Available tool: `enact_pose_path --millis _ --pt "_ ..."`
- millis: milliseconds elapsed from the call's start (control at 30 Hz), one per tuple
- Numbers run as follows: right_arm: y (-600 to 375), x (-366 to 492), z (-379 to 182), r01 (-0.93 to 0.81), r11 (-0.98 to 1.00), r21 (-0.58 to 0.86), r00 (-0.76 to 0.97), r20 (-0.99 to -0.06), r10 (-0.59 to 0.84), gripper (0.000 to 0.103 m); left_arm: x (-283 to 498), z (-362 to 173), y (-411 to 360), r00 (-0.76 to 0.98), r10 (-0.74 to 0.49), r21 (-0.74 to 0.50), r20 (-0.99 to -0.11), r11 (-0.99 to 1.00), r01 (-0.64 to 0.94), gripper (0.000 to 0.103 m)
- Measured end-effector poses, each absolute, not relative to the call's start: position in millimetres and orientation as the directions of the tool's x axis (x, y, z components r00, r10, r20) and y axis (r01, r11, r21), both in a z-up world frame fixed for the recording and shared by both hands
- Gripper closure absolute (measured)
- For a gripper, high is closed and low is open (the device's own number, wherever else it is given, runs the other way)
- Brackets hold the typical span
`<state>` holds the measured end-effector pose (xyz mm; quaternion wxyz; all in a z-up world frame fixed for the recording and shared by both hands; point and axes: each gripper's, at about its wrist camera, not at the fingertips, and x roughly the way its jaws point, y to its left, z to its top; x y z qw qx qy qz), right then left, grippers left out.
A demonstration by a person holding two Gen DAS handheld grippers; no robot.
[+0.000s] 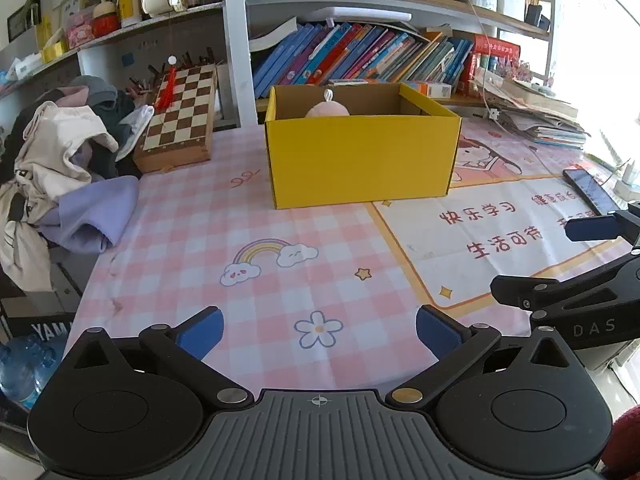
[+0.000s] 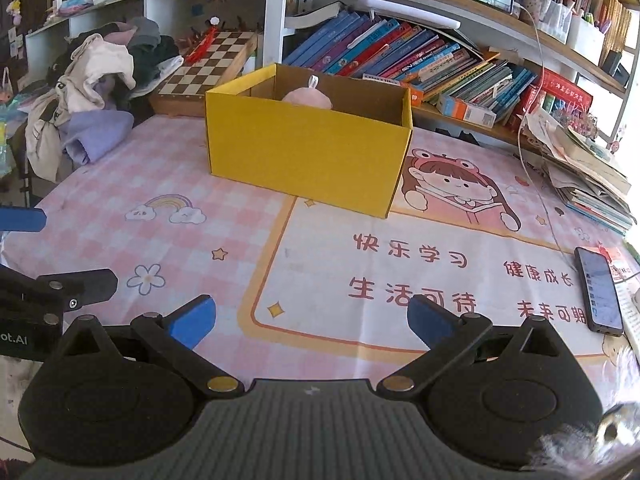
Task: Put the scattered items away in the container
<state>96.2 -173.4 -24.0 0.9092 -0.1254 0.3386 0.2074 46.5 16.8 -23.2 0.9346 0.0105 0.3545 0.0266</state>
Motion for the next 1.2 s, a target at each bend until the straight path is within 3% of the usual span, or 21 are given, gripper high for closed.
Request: enact_pose_path --millis 1200 --pt "-176.2 88.1 -24.7 -0.480 0.872 -0.098 0.676 -0.675 0.296 0.000 40.6 -23.6 7.0 0.750 0.024 0.023 -0.661 1.000 -0.012 0.000"
